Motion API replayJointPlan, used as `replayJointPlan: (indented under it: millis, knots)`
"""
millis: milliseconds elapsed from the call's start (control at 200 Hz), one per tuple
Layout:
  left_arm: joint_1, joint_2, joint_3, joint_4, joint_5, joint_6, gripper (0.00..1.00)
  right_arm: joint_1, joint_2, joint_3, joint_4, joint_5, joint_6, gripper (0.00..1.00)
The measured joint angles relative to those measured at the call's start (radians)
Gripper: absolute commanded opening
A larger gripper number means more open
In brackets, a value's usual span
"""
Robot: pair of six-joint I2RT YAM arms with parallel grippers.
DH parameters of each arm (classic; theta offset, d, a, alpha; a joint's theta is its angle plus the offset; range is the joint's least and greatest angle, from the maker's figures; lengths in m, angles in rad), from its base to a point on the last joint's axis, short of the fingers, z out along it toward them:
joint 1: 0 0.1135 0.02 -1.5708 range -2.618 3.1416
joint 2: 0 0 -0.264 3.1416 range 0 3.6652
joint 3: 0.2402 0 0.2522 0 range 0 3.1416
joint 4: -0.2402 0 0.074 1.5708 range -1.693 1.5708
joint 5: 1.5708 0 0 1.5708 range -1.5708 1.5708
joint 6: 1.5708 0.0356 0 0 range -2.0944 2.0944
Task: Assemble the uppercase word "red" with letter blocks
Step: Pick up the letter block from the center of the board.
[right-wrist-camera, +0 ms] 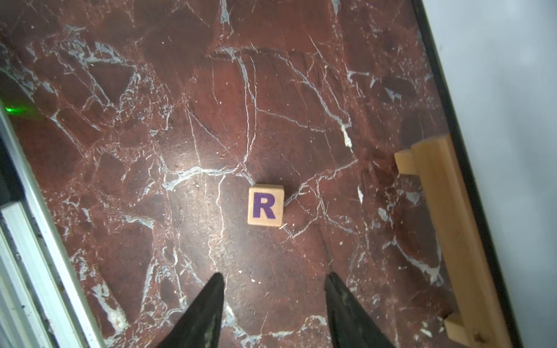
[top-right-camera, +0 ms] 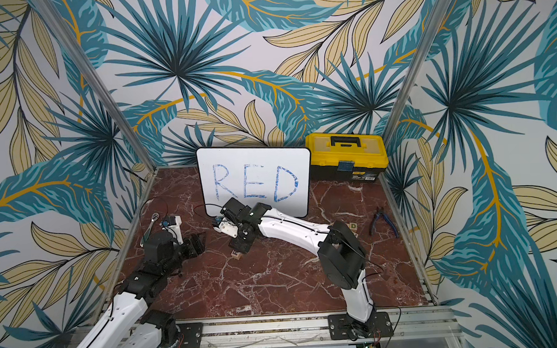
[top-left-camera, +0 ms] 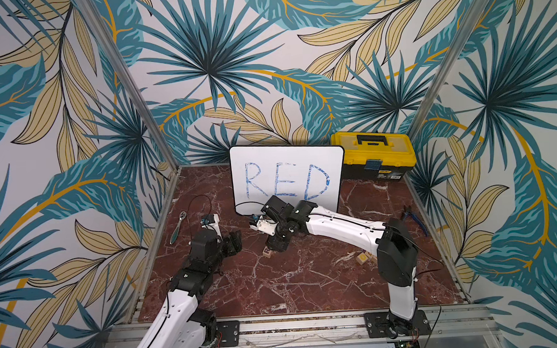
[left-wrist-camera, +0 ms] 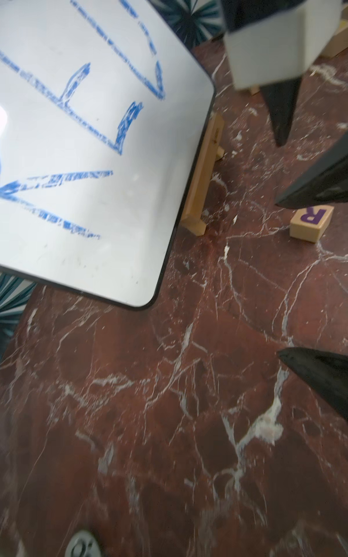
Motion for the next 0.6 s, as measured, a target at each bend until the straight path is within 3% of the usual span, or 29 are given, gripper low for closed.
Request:
replayJointPlan:
  millis: [280,601]
  knots:
    - [0.000,-0.004,-0.038,0.004,0.216,0.002,0.75,0.000,0.171,0.131,-0.053,-0.014,-0.053,0.55]
    - [0.000,-0.203,-0.145,-0.024,0.222,-0.056,0.75,0.000,0.184,0.138,-0.098,-0.027,-0.025,0.56]
